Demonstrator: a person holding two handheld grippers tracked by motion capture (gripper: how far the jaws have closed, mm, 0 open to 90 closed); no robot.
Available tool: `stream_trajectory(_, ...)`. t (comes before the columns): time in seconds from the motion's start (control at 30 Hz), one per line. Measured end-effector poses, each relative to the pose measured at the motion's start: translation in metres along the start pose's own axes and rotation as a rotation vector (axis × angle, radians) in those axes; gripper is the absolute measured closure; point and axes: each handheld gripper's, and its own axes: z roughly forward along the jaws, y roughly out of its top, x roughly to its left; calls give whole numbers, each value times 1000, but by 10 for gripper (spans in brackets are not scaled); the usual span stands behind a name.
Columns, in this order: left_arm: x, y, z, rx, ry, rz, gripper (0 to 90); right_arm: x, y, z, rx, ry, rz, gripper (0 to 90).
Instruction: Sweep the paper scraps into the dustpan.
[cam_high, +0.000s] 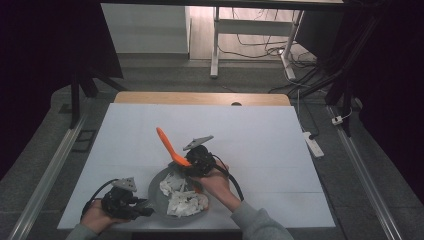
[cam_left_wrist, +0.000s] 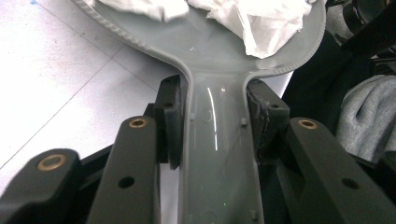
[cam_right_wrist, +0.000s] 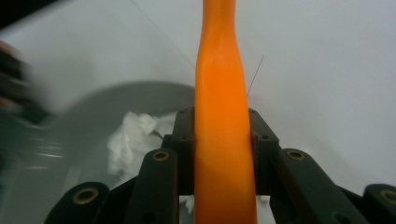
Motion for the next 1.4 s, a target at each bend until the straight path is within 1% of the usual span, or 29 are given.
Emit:
stream_trajectory(0.03,0,0,0,0,0,0,609,1,2,-6,-24,3,5,702)
stream_trajectory(0.1,0,0,0,-1,1,-3,609,-1,6,-20,-80,-15,10,702)
stream_trajectory(0.17,0,0,0,-1,1,-1,609,-8,9,-35,-131,-30,30,702)
stream_trajectory(0.2,1,0,0,-1,0,-2,609,-13,10,-42,-149,-39,37,702)
stream_trajectory(0.27,1,0,0,0,2,-6,609,-20,9,-53,-165,-72,46,701)
stream_trajectory(0.33,1,0,1,0,3,-8,609,-27,7,-60,-158,-120,38,701)
stream_trajectory(0.4,1,0,1,0,6,-7,609,-34,3,-63,-153,-145,49,701)
stream_trajectory(0.5,1,1,0,-2,11,-11,609,-45,-1,-57,-121,-186,61,702)
stream_trajectory(0.6,1,0,0,-6,13,-15,610,-58,-1,-41,-68,-223,63,701)
stream_trajectory(0.7,3,0,0,-7,15,-23,609,-65,1,-22,-28,-233,74,702)
stream_trajectory(0.8,4,-1,-1,-13,18,-33,609,-66,3,-6,12,-235,67,702)
stream_trajectory(0.87,5,-1,-1,-13,21,-37,609,-63,3,3,32,-224,70,702)
stream_trajectory(0.9,5,-1,0,-15,21,-39,609,-59,4,7,41,-212,63,702)
stream_trajectory(1.0,5,0,0,-16,28,-41,609,-41,7,14,66,-180,12,702)
stream_trajectory(1.07,5,0,1,-17,29,-46,609,-27,6,17,70,-142,5,702)
stream_trajectory(1.17,5,-1,1,-17,29,-48,609,-3,5,16,47,-107,-30,702)
stream_trajectory(1.23,5,0,2,-16,32,-48,609,11,5,12,23,-54,-41,702)
stream_trajectory(1.27,5,0,2,-18,32,-50,609,17,7,10,16,-44,-57,702)
stream_trajectory(1.33,5,0,2,-18,32,-50,609,24,9,4,-4,-53,-86,702)
stream_trajectory(1.4,5,0,2,-20,31,-50,609,23,12,-3,-33,-70,-92,702)
